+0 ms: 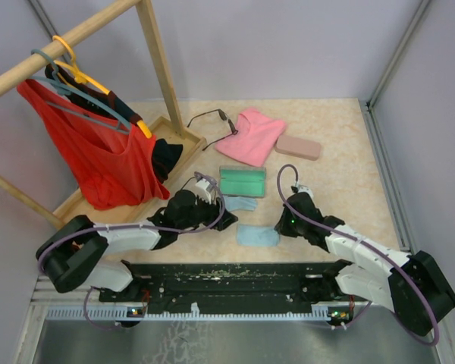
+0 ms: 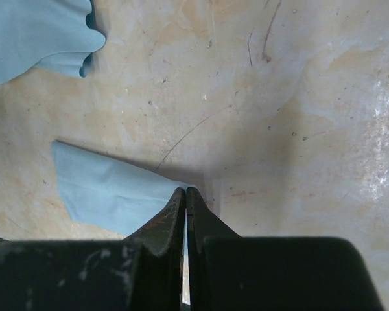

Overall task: Organize the sunglasses
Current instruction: Pick up the glasses cleaning cloth from the center of the board.

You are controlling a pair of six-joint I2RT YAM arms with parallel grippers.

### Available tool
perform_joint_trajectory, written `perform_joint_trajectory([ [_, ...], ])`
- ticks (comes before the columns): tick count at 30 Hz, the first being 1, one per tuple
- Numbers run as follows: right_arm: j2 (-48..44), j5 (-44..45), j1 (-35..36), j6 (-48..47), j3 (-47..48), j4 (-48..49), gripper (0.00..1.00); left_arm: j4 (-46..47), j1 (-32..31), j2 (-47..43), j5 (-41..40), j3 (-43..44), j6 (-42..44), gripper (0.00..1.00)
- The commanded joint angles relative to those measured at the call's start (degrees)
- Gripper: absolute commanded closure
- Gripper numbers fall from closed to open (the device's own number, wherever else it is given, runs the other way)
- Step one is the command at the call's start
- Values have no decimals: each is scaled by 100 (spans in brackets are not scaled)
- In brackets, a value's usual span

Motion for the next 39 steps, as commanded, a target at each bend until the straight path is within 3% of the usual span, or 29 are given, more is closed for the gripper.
perform_joint_trajectory([
  [1, -7, 16, -62, -65, 243, 304, 100, -141, 44, 10, 273, 322, 11, 35],
  [7, -59, 95, -64, -38, 203, 261, 100, -1072, -310, 349, -409, 863, 194, 43],
  [13, -108, 115, -67, 1, 172, 273, 100, -1814, -747, 862, -1188, 1385, -96, 57],
  [26, -120, 82, -71, 7, 117, 315, 100, -3052, -1314, 1649, -2473, 2236, -321, 54],
  [39, -130, 66, -71, -3, 80, 359, 100, -3625, -1596, 1975, -2861, 2486, -295, 53],
])
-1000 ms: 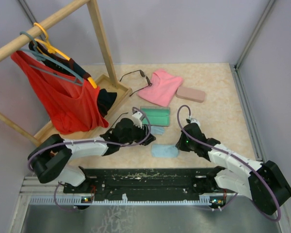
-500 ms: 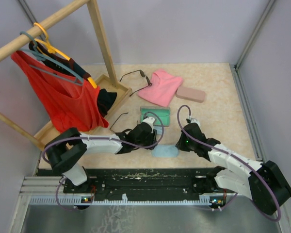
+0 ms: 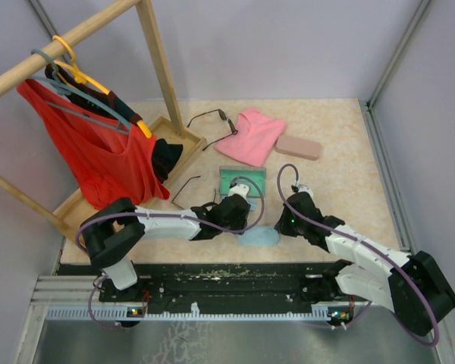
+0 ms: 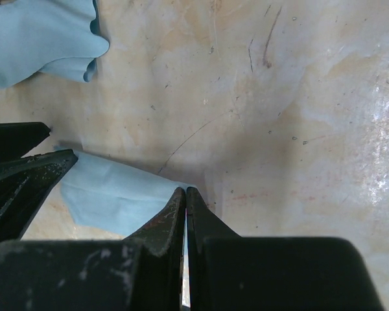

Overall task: Organize the sunglasses
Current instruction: Pick up the glasses cleaning cloth from the center of the board.

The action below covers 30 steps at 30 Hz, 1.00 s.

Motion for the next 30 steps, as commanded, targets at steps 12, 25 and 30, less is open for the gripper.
perform_joint_trajectory([
  [12, -87, 10, -62, 15, 60, 318, 100, -552, -295, -135, -145, -248, -356, 49],
  [25, -65, -53, -61, 14, 53, 344, 100, -706, -278, -472, -238, -35, -608, 42],
  [30, -59, -55, -62, 14, 36, 366, 100, -652, -286, -308, -127, -117, -604, 43],
])
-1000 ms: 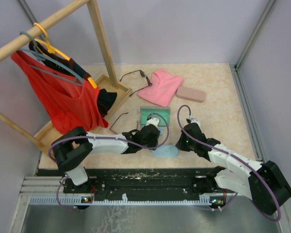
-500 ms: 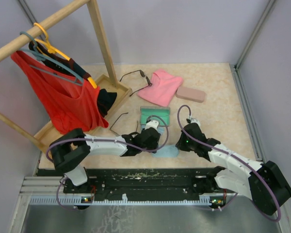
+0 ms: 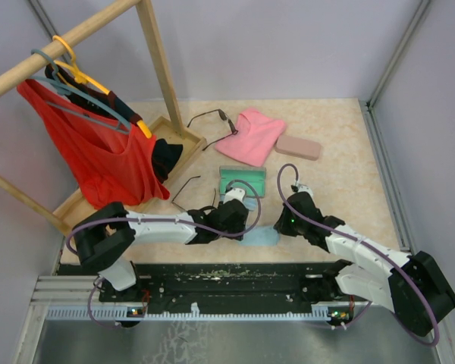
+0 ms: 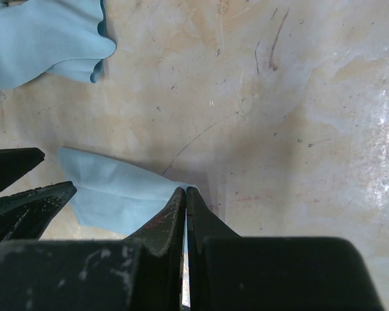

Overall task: Organize the sunglasses
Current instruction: Pick up the glasses cleaning cloth from the center of the board.

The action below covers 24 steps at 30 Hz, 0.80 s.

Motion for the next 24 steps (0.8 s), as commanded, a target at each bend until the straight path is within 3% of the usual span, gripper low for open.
perform_joint_trajectory([
  [1, -48, -9, -60, 12, 37, 317, 100, -17, -18, 122, 102, 8, -41, 43],
  [24, -50, -10, -59, 4, 34, 319, 100, -643, -270, 653, -396, 228, -17, 61],
])
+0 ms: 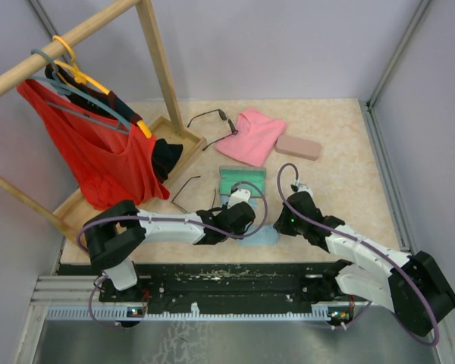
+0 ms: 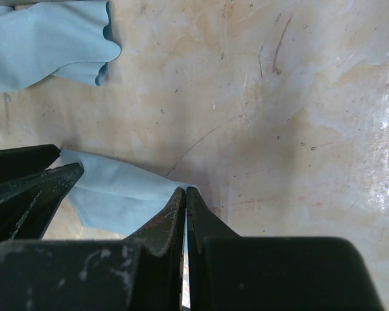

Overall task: Organize the sunglasses
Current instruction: Pick up the glasses cleaning cloth from the center of the board.

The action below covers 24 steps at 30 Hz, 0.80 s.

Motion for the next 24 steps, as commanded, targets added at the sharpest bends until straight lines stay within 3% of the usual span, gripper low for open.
perform_joint_trajectory([
  [1, -51, -5, -60, 3, 35, 248, 100, -442, -101, 207, 97, -157, -44, 61],
  [13, -48, -7, -60, 3, 17, 247, 100, -415, -273, 326, 148, -276, -107, 70],
  [24, -13, -63, -60, 12, -20, 350, 100, -362, -275, 310, -77, -227, -44, 94],
])
